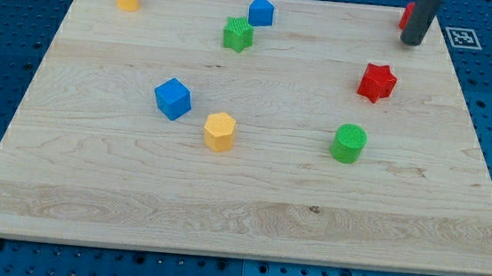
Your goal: Move the red star to the left
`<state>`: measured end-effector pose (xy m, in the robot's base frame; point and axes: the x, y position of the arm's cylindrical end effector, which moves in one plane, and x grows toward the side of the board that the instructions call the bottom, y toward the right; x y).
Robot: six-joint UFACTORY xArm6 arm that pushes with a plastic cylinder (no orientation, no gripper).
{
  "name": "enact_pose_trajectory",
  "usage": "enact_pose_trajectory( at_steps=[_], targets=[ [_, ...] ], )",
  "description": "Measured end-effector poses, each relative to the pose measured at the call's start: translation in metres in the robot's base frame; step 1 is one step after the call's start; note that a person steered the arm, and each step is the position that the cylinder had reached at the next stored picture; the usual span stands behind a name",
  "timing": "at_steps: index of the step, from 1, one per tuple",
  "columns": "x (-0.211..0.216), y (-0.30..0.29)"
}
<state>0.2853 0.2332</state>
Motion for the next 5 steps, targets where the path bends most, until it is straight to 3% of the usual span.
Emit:
enact_pose_trajectory(
  at_steps=[3, 5],
  targets=[
    [0.035, -0.014],
    [0.106, -0.02]
  ],
)
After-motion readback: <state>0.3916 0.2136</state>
